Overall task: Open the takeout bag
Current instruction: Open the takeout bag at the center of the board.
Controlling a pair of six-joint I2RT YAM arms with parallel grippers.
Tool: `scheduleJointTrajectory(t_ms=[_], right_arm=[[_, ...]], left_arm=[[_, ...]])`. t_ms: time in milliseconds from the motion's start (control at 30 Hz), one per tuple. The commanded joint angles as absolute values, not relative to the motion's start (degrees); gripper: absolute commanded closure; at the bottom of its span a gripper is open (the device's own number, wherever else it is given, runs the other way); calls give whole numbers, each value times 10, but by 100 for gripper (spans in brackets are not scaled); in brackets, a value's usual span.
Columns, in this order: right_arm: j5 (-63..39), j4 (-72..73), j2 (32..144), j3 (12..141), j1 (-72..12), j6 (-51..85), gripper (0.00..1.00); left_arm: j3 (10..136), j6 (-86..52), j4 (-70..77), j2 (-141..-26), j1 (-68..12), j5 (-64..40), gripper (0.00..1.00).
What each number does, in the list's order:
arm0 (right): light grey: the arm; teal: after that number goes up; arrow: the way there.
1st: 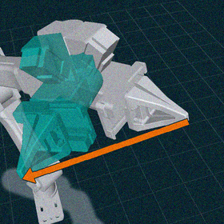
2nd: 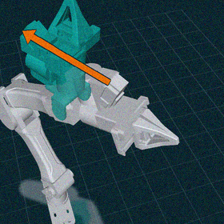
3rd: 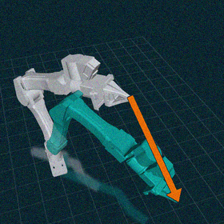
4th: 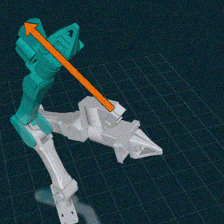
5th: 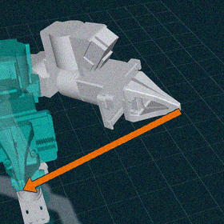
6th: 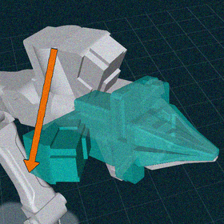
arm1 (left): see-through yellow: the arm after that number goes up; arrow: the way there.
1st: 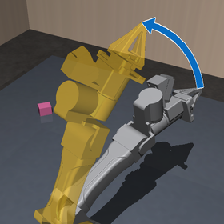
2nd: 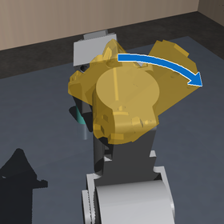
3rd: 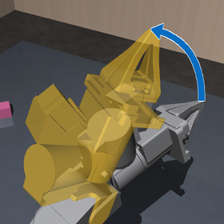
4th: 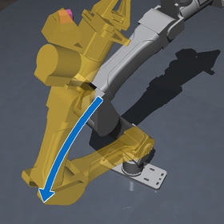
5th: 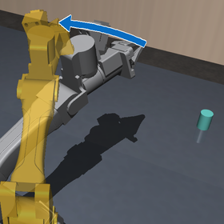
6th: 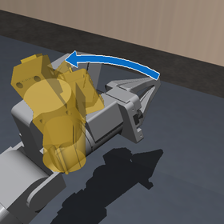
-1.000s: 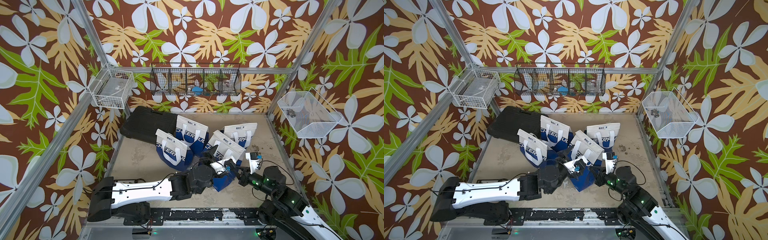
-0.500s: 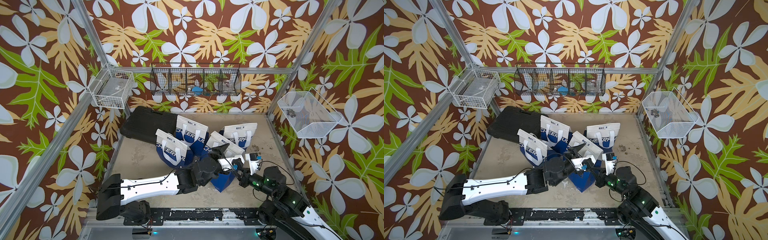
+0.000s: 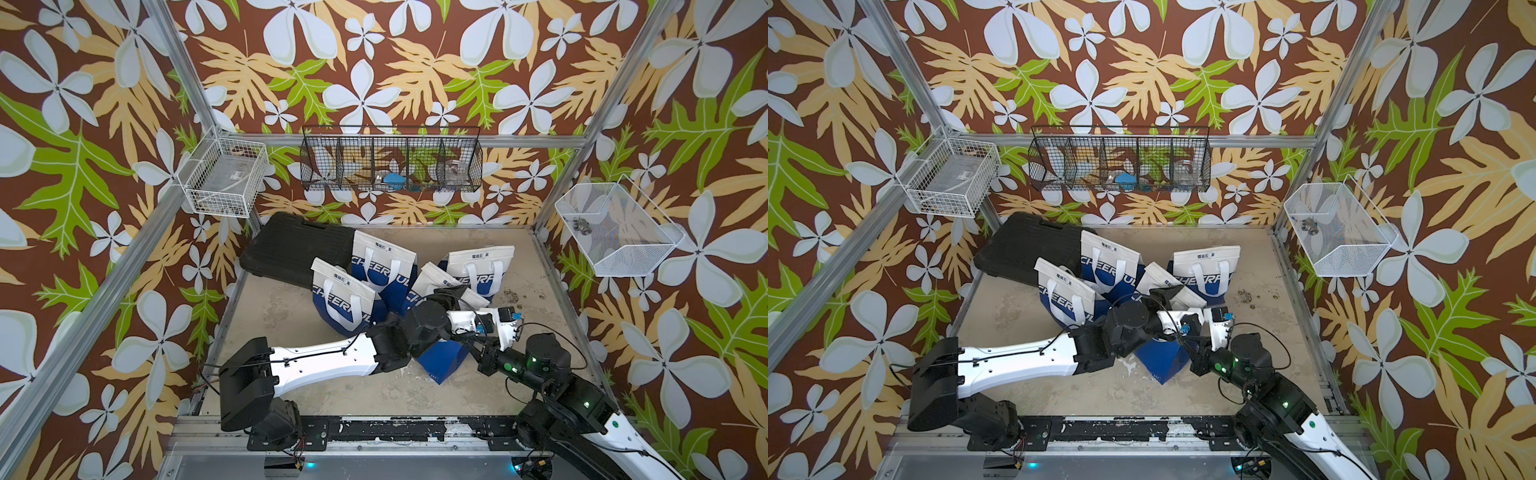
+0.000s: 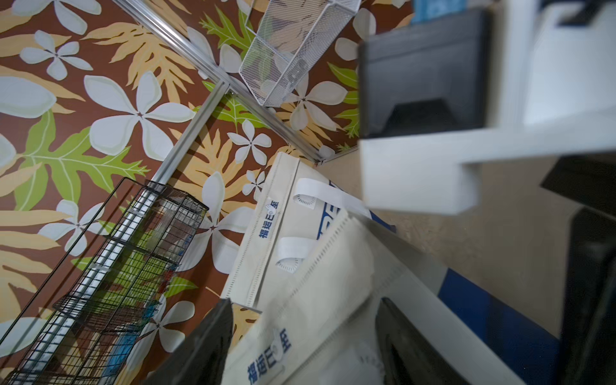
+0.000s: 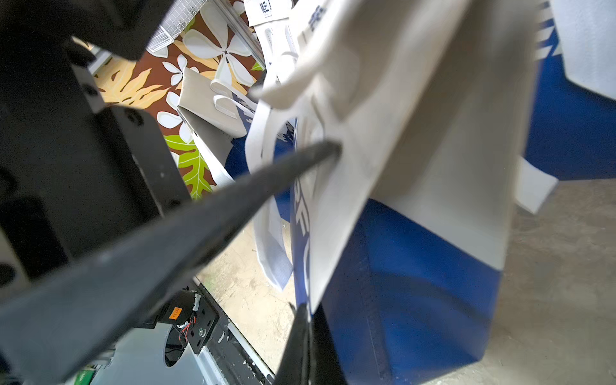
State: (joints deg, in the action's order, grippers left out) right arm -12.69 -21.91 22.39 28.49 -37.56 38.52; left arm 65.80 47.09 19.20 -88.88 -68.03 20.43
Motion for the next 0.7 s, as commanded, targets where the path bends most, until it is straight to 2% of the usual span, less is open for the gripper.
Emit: scheduleJointTrajectory(t_ms=[0, 67, 233, 367, 467, 667], right_arm=[[-137, -212, 223, 284, -376, 373, 100], [-138, -212, 219, 284, -376, 372, 100], [-137, -217, 211, 285, -376, 370, 100], [-133, -226, 206, 285, -376, 369, 100], [-127, -232, 204, 283, -376, 368, 100], [-81, -259, 193, 284, -376, 379, 100]], left_arm=[[669, 489, 210, -903, -677, 201, 31], [673, 495, 209, -915, -675, 201, 32], [676, 501, 219, -936, -666, 208, 44], [687, 516, 224, -954, -660, 208, 68], [690, 533, 242, -965, -660, 209, 98], [683, 531, 234, -941, -651, 215, 100]])
